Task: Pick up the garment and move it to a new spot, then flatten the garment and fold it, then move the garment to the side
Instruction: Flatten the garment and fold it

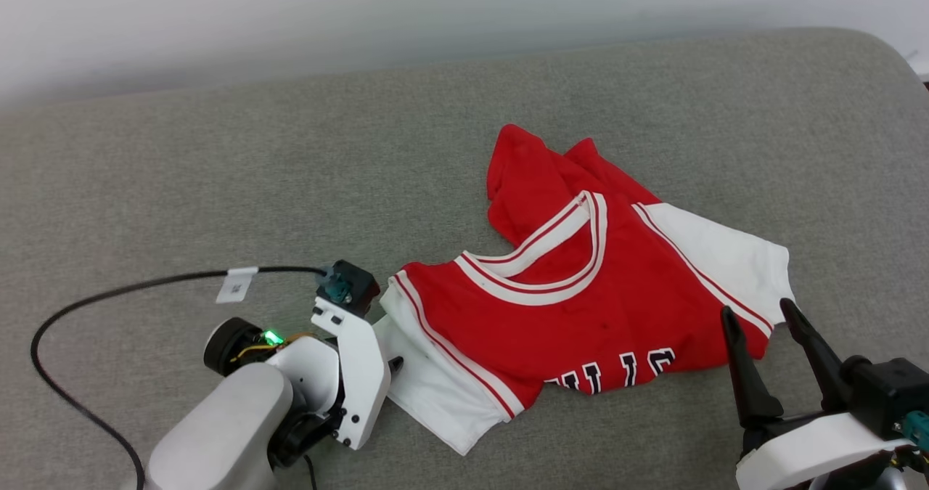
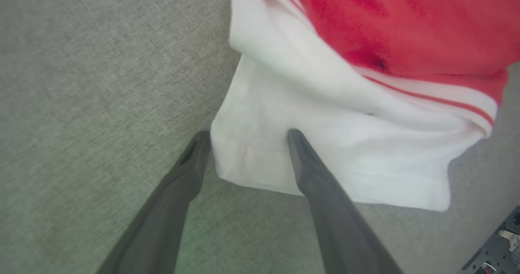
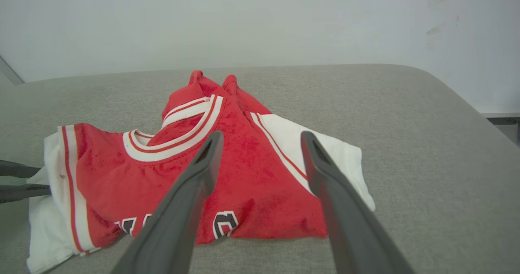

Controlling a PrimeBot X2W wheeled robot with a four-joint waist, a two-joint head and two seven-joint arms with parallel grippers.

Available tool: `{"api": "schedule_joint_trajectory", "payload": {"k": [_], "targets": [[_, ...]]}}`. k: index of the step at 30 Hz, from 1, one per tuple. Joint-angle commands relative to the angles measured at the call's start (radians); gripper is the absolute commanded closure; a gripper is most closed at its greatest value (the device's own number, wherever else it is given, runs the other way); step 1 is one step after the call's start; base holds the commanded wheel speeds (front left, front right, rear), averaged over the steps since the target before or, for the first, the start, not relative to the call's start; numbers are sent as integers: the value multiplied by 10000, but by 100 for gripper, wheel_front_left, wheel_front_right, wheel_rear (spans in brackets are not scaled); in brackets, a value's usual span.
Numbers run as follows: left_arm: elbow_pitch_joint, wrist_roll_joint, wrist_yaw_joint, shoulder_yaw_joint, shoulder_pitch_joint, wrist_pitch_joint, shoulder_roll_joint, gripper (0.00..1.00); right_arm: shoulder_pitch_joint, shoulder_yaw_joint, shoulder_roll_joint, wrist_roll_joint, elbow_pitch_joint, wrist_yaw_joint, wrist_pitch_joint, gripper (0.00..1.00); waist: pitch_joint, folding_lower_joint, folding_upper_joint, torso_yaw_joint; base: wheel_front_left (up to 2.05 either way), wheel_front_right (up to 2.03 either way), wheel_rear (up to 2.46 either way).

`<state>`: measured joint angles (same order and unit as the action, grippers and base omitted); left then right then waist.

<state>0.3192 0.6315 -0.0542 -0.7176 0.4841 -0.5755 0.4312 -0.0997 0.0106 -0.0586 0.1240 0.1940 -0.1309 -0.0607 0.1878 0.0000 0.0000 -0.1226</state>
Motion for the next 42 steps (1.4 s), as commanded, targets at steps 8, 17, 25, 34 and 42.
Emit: {"api": "schedule_joint_trajectory", "payload": {"k": [8, 17, 25, 34, 42], "targets": [[297, 290, -78, -482, -431, -737, -186, 100, 239, 123, 68, 281, -266, 4, -133, 0, 245, 0, 0, -315, 0, 0, 0], [-402, 314, 590, 441, -804, 1409, -262, 100, 1214, 1237, -471, 1773, -1667, 4, -1437, 0, -20, 0, 0, -43, 0, 0, 0], [-2100, -114, 1104, 635, -886, 2403, -319, 100, 3286, 2253, -1764, 2559, -3817, 4, -4253, 0, 382, 0, 0, 713, 0, 0, 0], [-3208, -423, 1203, 529, -517, 2704, -461, 100, 5255, 2621, -2563, 2391, -5392, 4, -7080, 0, 1447, 0, 0, 1515, 0, 0, 0], [-3200, -306, 1242, 620, -628, 2857, -416, 100, 5224, 2414, -2085, 2527, -6499, 4, -8875, 100, 1812, 0, 0, 1667, 0, 0, 0]]}}
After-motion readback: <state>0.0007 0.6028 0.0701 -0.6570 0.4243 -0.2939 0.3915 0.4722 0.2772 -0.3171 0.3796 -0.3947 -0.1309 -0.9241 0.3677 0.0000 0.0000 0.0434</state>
